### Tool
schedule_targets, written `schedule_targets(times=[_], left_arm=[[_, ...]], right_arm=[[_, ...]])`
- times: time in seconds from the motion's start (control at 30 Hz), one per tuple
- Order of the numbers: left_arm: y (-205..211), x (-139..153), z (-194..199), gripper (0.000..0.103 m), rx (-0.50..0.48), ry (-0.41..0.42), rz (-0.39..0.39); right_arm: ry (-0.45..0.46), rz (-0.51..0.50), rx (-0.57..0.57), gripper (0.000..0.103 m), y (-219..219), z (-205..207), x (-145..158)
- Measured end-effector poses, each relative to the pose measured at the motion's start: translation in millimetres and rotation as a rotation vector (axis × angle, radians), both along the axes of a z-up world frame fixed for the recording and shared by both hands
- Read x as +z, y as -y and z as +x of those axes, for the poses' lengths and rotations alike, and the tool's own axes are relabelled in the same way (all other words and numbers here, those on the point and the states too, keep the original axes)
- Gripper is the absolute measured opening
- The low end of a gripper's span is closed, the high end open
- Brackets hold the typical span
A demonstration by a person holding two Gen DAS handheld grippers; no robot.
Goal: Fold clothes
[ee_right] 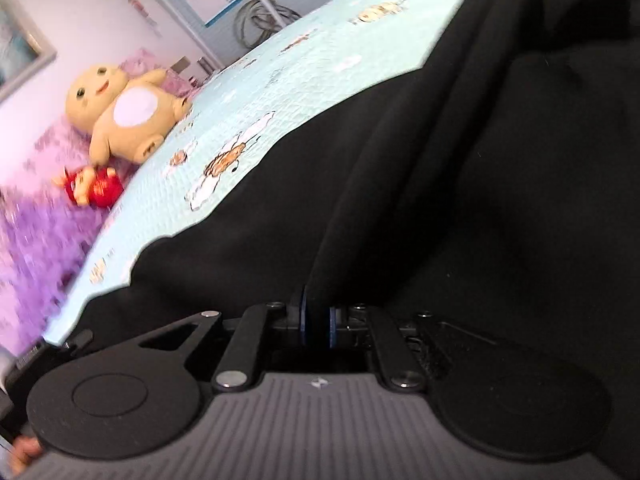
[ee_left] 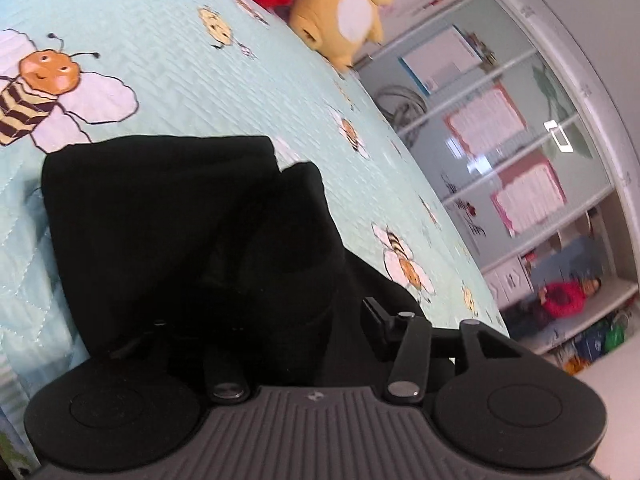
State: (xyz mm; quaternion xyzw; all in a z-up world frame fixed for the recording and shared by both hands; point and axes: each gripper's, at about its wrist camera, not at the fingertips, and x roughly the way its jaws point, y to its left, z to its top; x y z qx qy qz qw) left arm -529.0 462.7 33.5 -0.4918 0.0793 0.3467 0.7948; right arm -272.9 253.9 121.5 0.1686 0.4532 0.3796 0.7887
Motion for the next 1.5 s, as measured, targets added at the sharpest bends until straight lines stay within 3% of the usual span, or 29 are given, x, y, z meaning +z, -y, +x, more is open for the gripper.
schedule_targets(times=[0.03, 0.07, 0.1, 0.13, 0.2, 0.33, 0.4, 0.47, 0.6, 0.83, 1.0, 1.1, 1.2, 1.27, 1.4, 1.5], left_arm=[[-1.2, 3.1, 3.4, 0.050, 0.014, -0.012, 0.004], [-4.0, 7.9, 9.2, 0.039, 0.013, -0.027, 0.010], [-10.4, 14.6, 20.2, 0.025, -0.022, -0.040, 0.021], [-16.0, 23.0, 28.8, 0.003, -0.061, -0.049, 0.041], [-23.3, 49.4, 33.4, 0.002, -0.150, -0.037, 0.128], [-18.2, 118.7, 1.6, 0.003, -0.231, 0.109, 0.399], [-13.8, 112.3, -26.7, 0.004, -0.245, 0.100, 0.442], [-23.9, 67.8, -46.7, 0.005, -0.214, 0.000, 0.298], [-25.1, -8.4, -68.4, 0.004, -0.157, -0.139, 0.080], [-27.2, -1.7, -62.5, 0.005, -0.136, -0.073, 0.107], [-38.8, 35.3, -16.4, 0.003, -0.252, 0.021, 0.223], [-37.2, 50.2, -11.5, 0.005, -0.278, 0.043, 0.312], [-59.0, 10.5, -15.9, 0.004, -0.189, -0.125, 0.179], [-69.5, -20.7, -23.9, 0.007, -0.163, -0.174, 0.068], [-64.4, -29.8, -30.1, 0.011, -0.132, -0.144, 0.075], [-71.6, -32.4, -38.3, 0.013, -0.080, -0.057, -0.022]], right_arm=[[-0.038, 0.028, -0.016, 0.009, 5.3, 2.8, -2.5], [-0.071, 0.056, -0.027, 0.008, 9.5, 6.4, -3.8], [-0.096, 0.080, -0.035, 0.007, 13.0, 10.1, -3.2], [-0.106, 0.098, -0.039, 0.007, 15.6, 13.5, -0.4], [-0.066, 0.126, -0.039, 0.006, 19.0, 18.2, 17.0], [0.034, 0.219, -0.029, 0.006, 34.5, 10.6, 65.5], [0.059, 0.234, 0.003, 0.006, 44.8, -4.0, 77.7], [0.062, 0.197, 0.055, 0.006, 49.5, -21.4, 69.6], [-0.060, 0.043, 0.106, 0.006, 45.6, -43.8, 2.4], [-0.020, 0.022, 0.117, 0.006, 55.4, -47.2, -3.0], [-0.089, 0.093, 0.081, 0.006, 67.4, -40.8, -5.6], [-0.062, 0.071, 0.091, 0.006, 70.0, -46.9, -4.5], [-0.053, 0.062, 0.098, 0.006, 75.3, -50.7, -9.3], [-0.049, 0.066, 0.103, 0.006, 79.1, -51.4, -11.3], [-0.010, 0.037, 0.134, 0.006, 84.2, -53.3, -5.8], [0.002, 0.035, 0.142, 0.006, 77.9, -52.2, -4.5]])
